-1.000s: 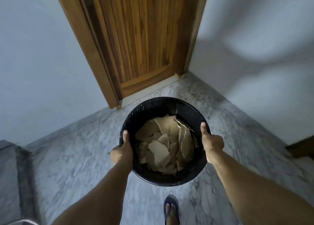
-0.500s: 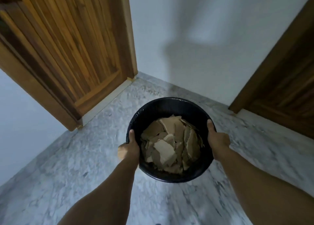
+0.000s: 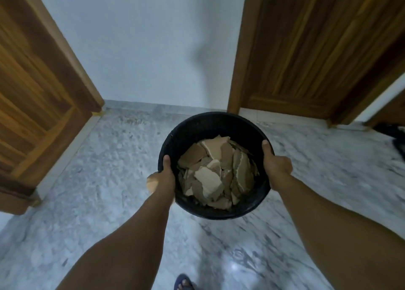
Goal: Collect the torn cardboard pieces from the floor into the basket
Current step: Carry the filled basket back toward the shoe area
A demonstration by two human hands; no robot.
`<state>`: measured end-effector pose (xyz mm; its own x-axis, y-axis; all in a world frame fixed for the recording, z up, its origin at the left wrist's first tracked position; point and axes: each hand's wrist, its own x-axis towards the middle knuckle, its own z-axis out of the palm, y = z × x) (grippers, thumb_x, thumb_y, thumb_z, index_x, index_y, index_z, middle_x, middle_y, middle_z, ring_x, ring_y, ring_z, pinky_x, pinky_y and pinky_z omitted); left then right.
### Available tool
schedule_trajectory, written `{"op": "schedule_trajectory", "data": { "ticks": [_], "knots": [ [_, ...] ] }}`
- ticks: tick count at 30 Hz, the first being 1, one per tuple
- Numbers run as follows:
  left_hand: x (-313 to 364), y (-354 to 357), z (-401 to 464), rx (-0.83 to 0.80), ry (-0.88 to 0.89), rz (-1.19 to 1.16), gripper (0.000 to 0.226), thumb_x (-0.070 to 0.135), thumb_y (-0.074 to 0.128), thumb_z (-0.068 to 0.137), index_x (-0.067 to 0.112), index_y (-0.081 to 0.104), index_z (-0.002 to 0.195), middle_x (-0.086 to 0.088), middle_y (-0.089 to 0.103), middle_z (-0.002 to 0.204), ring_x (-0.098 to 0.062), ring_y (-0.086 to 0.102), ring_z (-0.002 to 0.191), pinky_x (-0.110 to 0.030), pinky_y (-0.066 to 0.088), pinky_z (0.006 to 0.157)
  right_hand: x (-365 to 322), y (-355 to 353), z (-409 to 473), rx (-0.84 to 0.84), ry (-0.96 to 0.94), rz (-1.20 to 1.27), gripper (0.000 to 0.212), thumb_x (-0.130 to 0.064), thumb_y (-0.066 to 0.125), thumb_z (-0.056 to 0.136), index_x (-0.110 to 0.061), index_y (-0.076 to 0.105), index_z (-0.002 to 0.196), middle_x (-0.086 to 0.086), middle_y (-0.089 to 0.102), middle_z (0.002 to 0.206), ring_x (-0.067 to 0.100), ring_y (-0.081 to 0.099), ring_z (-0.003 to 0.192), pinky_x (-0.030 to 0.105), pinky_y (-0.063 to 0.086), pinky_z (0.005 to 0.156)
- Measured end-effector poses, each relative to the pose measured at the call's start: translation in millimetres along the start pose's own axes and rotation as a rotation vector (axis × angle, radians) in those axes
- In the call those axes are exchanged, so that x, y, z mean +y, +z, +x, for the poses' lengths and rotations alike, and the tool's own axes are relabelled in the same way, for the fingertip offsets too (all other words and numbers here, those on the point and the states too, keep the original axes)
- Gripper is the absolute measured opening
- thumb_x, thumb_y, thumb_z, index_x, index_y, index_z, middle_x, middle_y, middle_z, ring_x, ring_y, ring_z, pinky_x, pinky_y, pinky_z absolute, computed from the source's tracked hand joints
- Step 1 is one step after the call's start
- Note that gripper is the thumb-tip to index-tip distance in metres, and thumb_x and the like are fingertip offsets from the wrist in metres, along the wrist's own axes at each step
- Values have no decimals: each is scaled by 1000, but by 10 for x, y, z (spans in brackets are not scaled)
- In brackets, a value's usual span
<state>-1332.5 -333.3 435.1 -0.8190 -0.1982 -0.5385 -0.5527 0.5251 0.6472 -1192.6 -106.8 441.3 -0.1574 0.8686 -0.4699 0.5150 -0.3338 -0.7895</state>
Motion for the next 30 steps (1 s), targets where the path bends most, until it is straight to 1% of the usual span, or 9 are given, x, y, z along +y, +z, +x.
{"op": "schedule_trajectory", "data": {
  "ticks": [3, 7, 10, 12, 15, 19, 24, 27, 30],
  "knots": [
    [-3, 447, -378, -69, 15, -84, 81, 77, 51, 77, -1, 48, 94, -13, 58, 83, -30, 59, 74, -35, 51, 64, 164, -570, 152, 65, 21, 41, 92, -69, 55, 84, 7, 49, 135, 23, 53, 137, 35, 54, 119, 34, 44, 92],
    [-20, 1026, -956, -145, 20, -115, 88, 82, 59, 65, 0, 54, 99, -12, 60, 83, -32, 64, 81, -42, 57, 75, 459, -1360, 392, 125, 105, 86, 96, -77, 55, 78, 4, 55, 127, 22, 59, 126, 34, 59, 107, 38, 52, 92],
    [-59, 1441, -1354, -191, 64, -104, 82, 78, 59, 70, 1, 53, 99, -11, 57, 81, -32, 60, 82, -40, 55, 74, 693, -1919, 557, 179, 140, 109, 73, -76, 55, 78, -4, 55, 90, 14, 59, 86, 31, 58, 83, 42, 56, 81],
    [-102, 1719, -1611, -226, 86, -81, 81, 77, 59, 71, 2, 52, 101, -12, 58, 88, -33, 60, 83, -40, 54, 74, 869, -2290, 656, 216, 164, 130, 66, -75, 56, 78, -8, 52, 74, 12, 53, 73, 29, 54, 70, 39, 52, 66],
    [-175, 2076, -1929, -271, 113, -24, 84, 76, 61, 70, -3, 49, 96, -14, 58, 84, -34, 61, 85, -44, 56, 80, 1102, -2751, 757, 265, 205, 120, 67, -73, 60, 77, -6, 59, 78, 15, 59, 79, 29, 56, 68, 37, 50, 58],
    [-273, 2504, -2344, -331, 207, 85, 68, 68, 58, 81, 0, 50, 81, -13, 52, 71, -35, 59, 79, -44, 54, 74, 1401, -3322, 844, 364, 251, 114, 65, -65, 65, 80, 0, 66, 82, 20, 63, 81, 32, 60, 71, 47, 58, 75],
    [-367, 2978, -2785, -421, 313, 212, 65, 66, 52, 86, 4, 50, 67, -12, 50, 64, -31, 55, 67, -38, 46, 62, 1757, -3902, 901, 443, 272, 116, 71, -61, 58, 88, 10, 66, 97, 26, 66, 98, 35, 61, 83, 35, 47, 70],
    [-413, 3296, -3067, -479, 385, 316, 64, 65, 47, 89, 4, 51, 71, -11, 49, 63, -26, 48, 57, -33, 40, 55, 1997, -4236, 966, 520, 331, 161, 63, -62, 60, 86, 0, 58, 76, 21, 62, 91, 30, 55, 77, 33, 46, 69],
    [-454, 3633, -3323, -535, 410, 351, 63, 65, 48, 89, 6, 50, 67, -11, 49, 65, -25, 47, 58, -32, 38, 55, 2195, -4542, 1030, 574, 374, 173, 65, -64, 59, 85, 0, 54, 86, 15, 55, 86, 27, 51, 77, 32, 42, 68]
  ]
}}
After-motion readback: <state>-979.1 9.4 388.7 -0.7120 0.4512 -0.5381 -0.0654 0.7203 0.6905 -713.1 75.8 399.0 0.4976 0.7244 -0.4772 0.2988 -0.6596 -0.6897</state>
